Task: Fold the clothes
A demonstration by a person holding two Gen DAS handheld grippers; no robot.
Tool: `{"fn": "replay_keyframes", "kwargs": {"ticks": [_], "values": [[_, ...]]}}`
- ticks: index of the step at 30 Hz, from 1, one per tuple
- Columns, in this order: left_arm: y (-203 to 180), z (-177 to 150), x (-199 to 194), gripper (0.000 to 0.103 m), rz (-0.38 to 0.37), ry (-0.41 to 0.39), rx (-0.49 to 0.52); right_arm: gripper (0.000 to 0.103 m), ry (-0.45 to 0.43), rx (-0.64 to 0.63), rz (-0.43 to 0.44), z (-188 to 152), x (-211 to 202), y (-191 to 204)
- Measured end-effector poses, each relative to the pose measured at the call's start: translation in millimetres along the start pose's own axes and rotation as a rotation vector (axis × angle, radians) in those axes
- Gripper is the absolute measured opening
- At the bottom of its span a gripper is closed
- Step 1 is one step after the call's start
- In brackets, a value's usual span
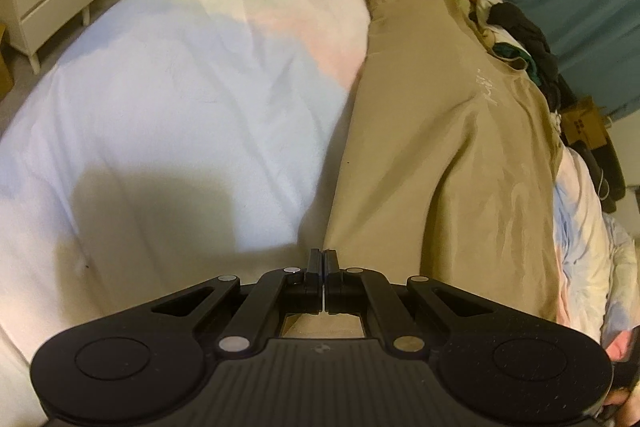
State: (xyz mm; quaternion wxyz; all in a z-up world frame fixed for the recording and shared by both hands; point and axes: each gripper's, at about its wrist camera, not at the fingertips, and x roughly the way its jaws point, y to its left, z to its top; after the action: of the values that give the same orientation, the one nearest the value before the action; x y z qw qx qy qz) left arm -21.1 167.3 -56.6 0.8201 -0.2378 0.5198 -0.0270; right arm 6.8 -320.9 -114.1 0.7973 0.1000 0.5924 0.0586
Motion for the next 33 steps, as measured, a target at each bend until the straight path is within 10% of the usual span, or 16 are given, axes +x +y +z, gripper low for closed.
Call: {"fn": "replay_keyframes", "kwargs": {"ticks": [12, 16, 17, 20, 24, 33], "values": [[9, 3, 1, 0.001, 0.047, 0.033, 0.099, 0.008, -0.059, -0.012, 0.039, -19, -41, -8], [1, 5, -16, 0.027, 0.054, -0.033, 0.176, 0.010, -0.133, 0.026, 0.053, -18, -52, -15], [-8, 5, -22, 0.041, 0.072, -0.069, 0.222, 0.014, -0.155, 0.037, 0.070, -17, -55, -17], [-45, 1, -32, 0.060, 0.096, -0.183, 0.330, 0.070, -0.232, 0.066, 0.128, -12, -63, -24], [-104, -4, -25, 0.079, 0.010, -0.291, 0.356, 0.075, -0.392, 0.112, 0.202, 17, -61, -26], [-175, -3, 72, 0.082, -0.180, -0.328, 0.334, 0.076, -0.704, 0.429, 0.218, 154, -3, -57]]}}
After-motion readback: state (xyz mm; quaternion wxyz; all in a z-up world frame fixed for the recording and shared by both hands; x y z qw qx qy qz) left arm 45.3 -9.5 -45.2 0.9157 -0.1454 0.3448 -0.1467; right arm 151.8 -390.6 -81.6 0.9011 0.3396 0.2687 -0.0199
